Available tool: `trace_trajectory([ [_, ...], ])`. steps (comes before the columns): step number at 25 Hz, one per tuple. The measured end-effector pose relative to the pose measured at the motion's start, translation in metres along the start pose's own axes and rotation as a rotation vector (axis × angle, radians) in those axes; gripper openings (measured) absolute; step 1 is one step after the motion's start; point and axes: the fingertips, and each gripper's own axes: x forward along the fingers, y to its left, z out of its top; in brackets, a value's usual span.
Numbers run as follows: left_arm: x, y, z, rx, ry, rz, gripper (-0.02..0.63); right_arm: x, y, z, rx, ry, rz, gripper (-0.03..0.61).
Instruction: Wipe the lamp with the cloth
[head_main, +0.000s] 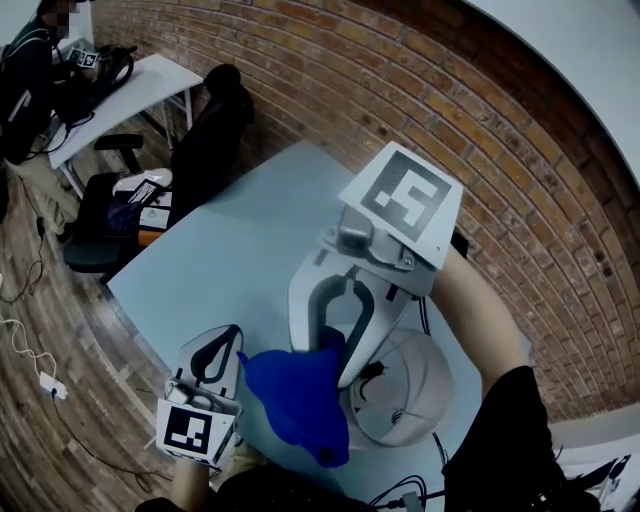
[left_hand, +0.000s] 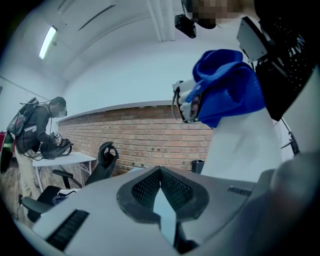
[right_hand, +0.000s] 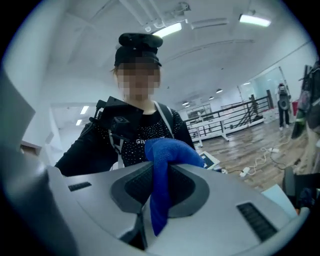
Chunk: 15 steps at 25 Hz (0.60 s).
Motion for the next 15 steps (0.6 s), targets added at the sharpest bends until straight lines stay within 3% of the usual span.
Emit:
trace_trajectory([
  [5,-0.013,0.0,-0.002,-0.008,-0.004,0.015,0.008,0.048,0.015,-0.028,0.086,0.173,0.227,0.061],
  [8,-0.024,0.005,-0.006,-0.02,-0.003,0.035,0.009,0.058,0.012,-0.045,0.145,0.249,0.313,0.061],
  [11,-0.032,0.007,-0.01,-0.03,-0.003,0.052,0.008,0.069,0.001,-0.062,0.173,0.301,0.328,0.061],
  [15,-0.038,0.013,-0.016,-0.038,0.003,0.071,0.009,0.086,-0.022,-0.098,0.233,0.405,0.276,0.061],
])
